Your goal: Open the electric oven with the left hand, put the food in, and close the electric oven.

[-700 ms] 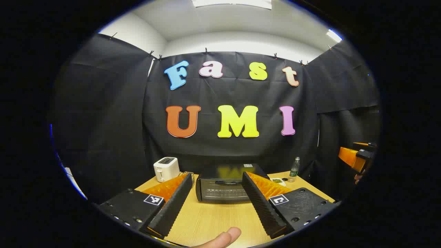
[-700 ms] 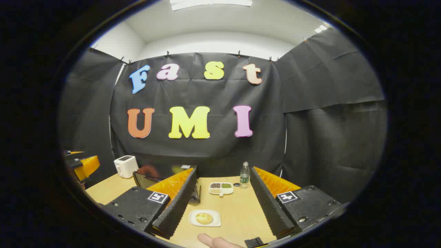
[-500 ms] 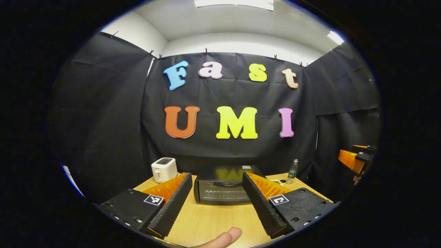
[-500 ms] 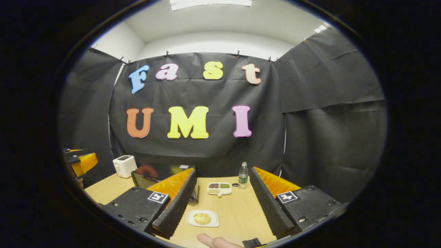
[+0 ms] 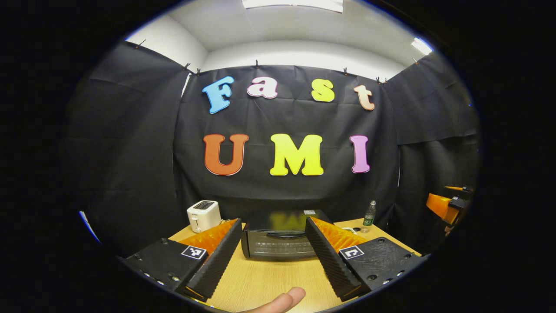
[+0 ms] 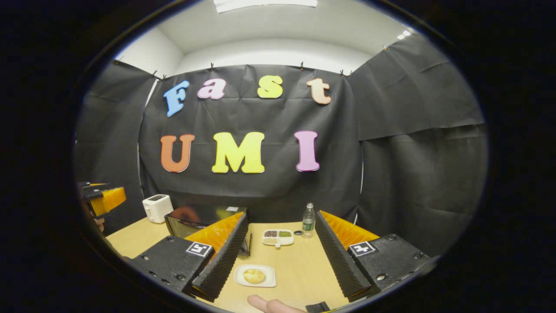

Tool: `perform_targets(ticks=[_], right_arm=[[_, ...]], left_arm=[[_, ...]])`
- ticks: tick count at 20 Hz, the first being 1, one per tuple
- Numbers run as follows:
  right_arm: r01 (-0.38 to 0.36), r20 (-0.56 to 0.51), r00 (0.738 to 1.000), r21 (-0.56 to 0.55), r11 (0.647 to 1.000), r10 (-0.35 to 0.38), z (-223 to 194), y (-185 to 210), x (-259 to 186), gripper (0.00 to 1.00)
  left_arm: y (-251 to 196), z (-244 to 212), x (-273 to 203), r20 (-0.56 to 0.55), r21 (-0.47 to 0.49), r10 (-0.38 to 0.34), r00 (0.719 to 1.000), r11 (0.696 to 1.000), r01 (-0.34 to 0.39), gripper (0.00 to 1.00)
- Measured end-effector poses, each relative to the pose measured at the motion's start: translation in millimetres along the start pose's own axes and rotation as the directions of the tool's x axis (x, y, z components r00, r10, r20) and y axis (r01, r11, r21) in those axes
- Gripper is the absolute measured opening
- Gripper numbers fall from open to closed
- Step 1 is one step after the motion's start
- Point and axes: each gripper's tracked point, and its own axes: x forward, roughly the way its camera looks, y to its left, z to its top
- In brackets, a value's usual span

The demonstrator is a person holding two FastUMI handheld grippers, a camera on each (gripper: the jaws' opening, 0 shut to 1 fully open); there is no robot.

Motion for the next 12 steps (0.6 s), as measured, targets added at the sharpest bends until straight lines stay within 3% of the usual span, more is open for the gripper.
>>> perform_targets(ticks=[8, 9, 10, 12], right_arm=[[-0.003, -0.008, 1.0, -0.025, 1.0, 0.003, 5, -5, 31, 0.96], [0.002, -0.009, 1.0, -0.027, 1.0, -0.002, 5, -8, 34, 0.96], [0.005, -0.01, 1.0, -0.029, 1.0, -0.005, 4, -10, 36, 0.96], [0.013, -0.012, 1.0, -0.032, 0.999, -0.013, 3, -15, 41, 0.96]], left_arm=[[-8, -38, 80, -0.106, -0.067, -0.053, 0.993, 0.997, 0.046, 0.95], [-7, -45, 92, -0.124, -0.061, -0.05, 0.991, 0.997, 0.042, 0.86], [-7, -52, 103, -0.14, -0.052, -0.052, 0.989, 0.998, 0.045, 0.95], [-13, -68, 127, -0.177, -0.042, -0.063, 0.982, 0.998, 0.057, 0.93]])
